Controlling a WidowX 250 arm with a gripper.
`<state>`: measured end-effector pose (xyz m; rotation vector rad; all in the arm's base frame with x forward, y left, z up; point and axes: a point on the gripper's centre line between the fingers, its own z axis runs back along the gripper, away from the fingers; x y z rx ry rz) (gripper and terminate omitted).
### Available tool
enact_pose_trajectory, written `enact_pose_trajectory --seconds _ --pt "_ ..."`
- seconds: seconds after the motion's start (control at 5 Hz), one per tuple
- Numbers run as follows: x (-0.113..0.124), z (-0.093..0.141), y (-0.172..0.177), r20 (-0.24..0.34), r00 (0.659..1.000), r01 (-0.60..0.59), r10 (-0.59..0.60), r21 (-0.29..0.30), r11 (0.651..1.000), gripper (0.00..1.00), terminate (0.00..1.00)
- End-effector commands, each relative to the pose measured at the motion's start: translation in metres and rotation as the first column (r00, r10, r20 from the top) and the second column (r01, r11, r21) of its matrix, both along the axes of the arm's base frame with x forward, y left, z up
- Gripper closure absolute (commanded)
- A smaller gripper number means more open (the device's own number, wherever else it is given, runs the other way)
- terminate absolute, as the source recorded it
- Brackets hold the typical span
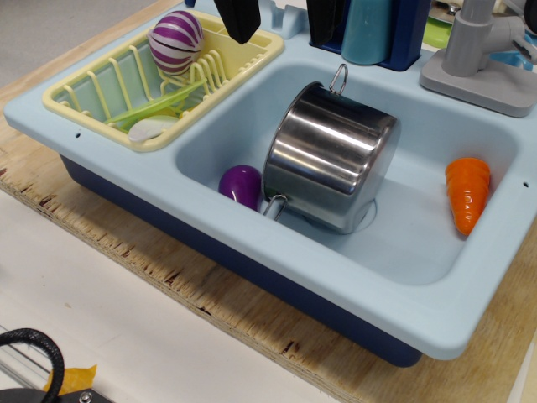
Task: Flip pot upright which is in sink
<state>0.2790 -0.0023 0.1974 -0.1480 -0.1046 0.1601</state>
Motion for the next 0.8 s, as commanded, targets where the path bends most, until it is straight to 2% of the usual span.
enact_pose_trajectory --seconds 0.0,0.4,0.6 --pt "0.0 0.0 0.0 0.0 1.0 0.0 0.0 0.0 1.0 0.0 0.0" --pt "-0.003 -0.026 -0.007 -0.027 0.999 -0.046 0.042 -0.126 0.991 0.0 0.0" --pt "-0.001 -0.037 -0.01 -0.047 0.997 -0.061 0.054 -0.164 0.985 0.0 0.0"
